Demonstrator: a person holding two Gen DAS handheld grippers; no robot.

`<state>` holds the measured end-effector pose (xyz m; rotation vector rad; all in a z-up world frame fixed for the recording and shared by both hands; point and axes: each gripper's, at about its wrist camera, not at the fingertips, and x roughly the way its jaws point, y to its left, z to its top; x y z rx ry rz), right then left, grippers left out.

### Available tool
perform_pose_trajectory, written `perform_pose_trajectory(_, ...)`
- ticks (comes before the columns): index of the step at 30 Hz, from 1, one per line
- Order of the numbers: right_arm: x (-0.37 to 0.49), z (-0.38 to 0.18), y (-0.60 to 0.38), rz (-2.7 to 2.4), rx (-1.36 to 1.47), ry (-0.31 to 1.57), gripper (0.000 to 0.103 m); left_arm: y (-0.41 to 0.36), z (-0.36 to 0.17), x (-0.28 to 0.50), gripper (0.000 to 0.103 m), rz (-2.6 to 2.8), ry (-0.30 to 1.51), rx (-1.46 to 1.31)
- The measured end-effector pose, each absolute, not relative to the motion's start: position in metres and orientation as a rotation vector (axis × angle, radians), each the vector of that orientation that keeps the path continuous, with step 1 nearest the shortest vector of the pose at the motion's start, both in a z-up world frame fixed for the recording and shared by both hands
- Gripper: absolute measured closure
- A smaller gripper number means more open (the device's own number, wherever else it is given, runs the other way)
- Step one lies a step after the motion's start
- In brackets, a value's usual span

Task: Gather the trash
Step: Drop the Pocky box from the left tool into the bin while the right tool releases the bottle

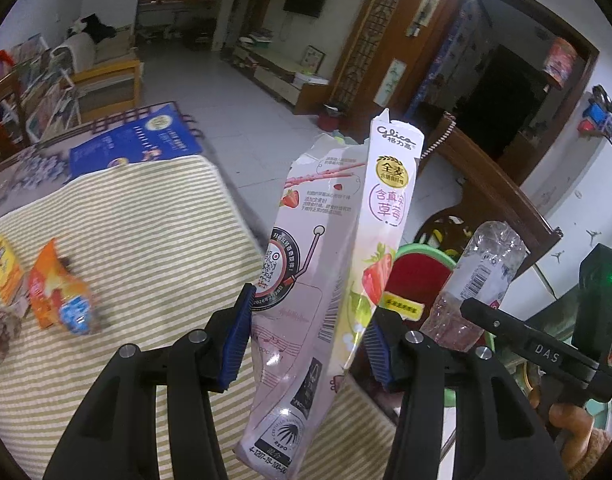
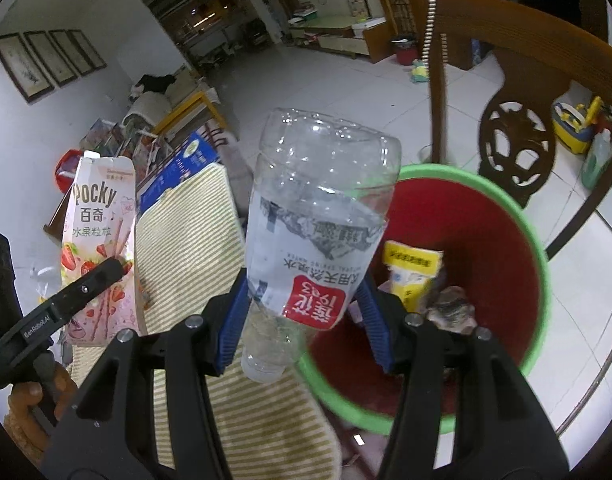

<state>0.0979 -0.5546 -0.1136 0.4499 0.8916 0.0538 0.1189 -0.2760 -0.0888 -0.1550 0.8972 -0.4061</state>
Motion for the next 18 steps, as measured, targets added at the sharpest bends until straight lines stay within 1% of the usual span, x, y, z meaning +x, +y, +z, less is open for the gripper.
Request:
perform_pose_trajectory(12, 0.072, -0.121, -0.625, -0.106, 0.521, 0.865, 0.052, -0.367, -0.088, 0.134, 0.055, -0.596, 0.912, -0.084)
perform_pose_trajectory(18, 0.062, -0.123, -0.639, -0.163, 0.533, 0.863, 0.052, -0.409, -0.087, 0.133, 0.055, -0.690, 0.906, -0.032)
